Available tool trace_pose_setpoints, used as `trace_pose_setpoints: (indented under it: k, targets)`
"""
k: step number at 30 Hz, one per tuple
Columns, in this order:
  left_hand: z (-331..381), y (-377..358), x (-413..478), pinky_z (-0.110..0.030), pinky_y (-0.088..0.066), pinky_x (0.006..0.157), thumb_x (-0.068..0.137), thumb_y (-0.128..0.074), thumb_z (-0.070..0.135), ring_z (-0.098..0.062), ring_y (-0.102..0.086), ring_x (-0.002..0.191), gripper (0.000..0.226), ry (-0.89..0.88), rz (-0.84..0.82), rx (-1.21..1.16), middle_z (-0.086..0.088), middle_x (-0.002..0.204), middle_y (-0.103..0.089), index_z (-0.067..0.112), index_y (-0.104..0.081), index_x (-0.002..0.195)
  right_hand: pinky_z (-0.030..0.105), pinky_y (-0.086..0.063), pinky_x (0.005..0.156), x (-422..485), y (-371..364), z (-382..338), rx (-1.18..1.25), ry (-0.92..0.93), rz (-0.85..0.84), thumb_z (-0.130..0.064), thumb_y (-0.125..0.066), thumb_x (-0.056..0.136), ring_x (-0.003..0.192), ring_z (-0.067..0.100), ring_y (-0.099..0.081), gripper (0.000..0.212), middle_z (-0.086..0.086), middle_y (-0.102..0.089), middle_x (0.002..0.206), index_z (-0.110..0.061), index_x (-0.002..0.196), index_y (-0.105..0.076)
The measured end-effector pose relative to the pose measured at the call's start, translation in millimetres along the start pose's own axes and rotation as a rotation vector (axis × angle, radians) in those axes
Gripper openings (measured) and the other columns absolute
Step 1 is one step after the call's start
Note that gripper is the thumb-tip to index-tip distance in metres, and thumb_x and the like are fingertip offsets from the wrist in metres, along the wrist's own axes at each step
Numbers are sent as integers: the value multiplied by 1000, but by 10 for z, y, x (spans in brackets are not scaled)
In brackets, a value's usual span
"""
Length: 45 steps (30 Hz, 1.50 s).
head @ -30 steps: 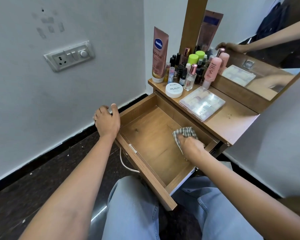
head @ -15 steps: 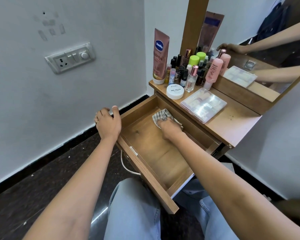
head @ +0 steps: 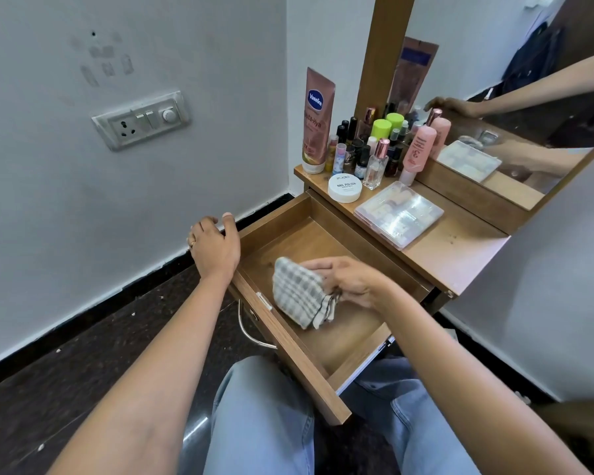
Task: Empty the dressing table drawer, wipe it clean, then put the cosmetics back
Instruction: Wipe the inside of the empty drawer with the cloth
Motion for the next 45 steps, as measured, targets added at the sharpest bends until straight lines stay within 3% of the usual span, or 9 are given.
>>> trace_pose_setpoints:
  k: [3, 7, 12, 15, 22, 26, 32, 36, 45]
  targets:
    - [11, 4, 2, -46, -33, 104, 96, -29, 50, -31, -38, 127, 58, -6, 5, -2, -14, 133, -49, 6, -51, 127, 37, -57, 82, -21, 455, 120, 29, -49, 198, 12, -46, 85, 95, 22, -66, 50, 13, -67, 112, -7, 131, -54]
    - [17, 9, 5, -45, -33, 103, 97, -30, 48, -32, -38, 127, 56, -9, 11, -2, -15, 133, -49, 5, -51, 127, 29, -47, 96, -136, 732, -19, -710, 69, 595, -5, -57, 89, 119, 21, -57, 59, 9, -52, 139, -11, 145, -39]
    - [4, -4, 17, -44, -31, 104, 97, -30, 48, -32, -37, 128, 57, -14, 12, -11, -15, 133, -49, 5, -51, 127, 39, -9, 119, 260, 237, 207, -1164, 23, 334, -43, -61, 87, 148, 25, -2, 94, 6, 1, 161, -17, 154, -1]
    - [7, -4, 20, -44, -31, 104, 97, -30, 48, -32, -37, 128, 57, -21, 15, -9, -15, 133, -49, 5, -51, 127, 38, 3, 118, 551, 168, 152, -1245, 19, 382, -32, -51, 94, 147, 26, 9, 87, 6, 13, 160, -18, 152, 12]
    - [-8, -5, 21, -46, -33, 104, 96, -30, 50, -34, -39, 126, 58, -17, 19, 0, -16, 132, -50, 5, -52, 126, 40, -32, 113, 860, -378, -160, -1279, 154, 281, 12, -37, 91, 141, 30, -30, 70, 12, -20, 158, -20, 151, -23]
    - [-19, 10, 9, -47, -33, 104, 97, -30, 50, -34, -39, 126, 59, -13, 19, 3, -16, 132, -50, 4, -52, 126, 35, -51, 69, 578, -602, -52, -1513, 275, 270, 6, -45, 90, 110, 30, -61, 65, 13, -41, 145, -16, 149, -27]
    - [-2, 15, -1, -46, -33, 103, 98, -30, 49, -35, -40, 126, 57, -10, 20, 17, -17, 132, -50, 4, -51, 127, 29, -49, 92, 116, -370, 194, -1436, 308, 69, -3, -53, 91, 103, 25, -65, 43, 5, -68, 118, -28, 124, -63]
    - [1, 19, -6, -46, -33, 102, 97, -30, 49, -34, -40, 126, 58, -8, 17, 20, -17, 132, -49, 4, -50, 127, 13, -38, 82, -122, -230, 302, -1379, 226, -82, 4, -59, 86, 104, 17, -64, 35, 0, -69, 116, -19, 109, -73]
    - [-7, 27, -3, -46, -33, 102, 96, -29, 50, -36, -41, 125, 60, -3, 15, 11, -18, 131, -49, 4, -51, 126, 31, -48, 96, -144, -273, 467, -1390, -36, -308, 11, -43, 84, 112, 21, -56, 49, 0, -60, 126, -16, 118, -66]
Point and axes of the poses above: each hand's wrist, its own x-axis towards the middle knuckle, its own y-axis out of the back of the hand, z = x × y, the point moved 10 cm from there along x, towards the middle knuckle
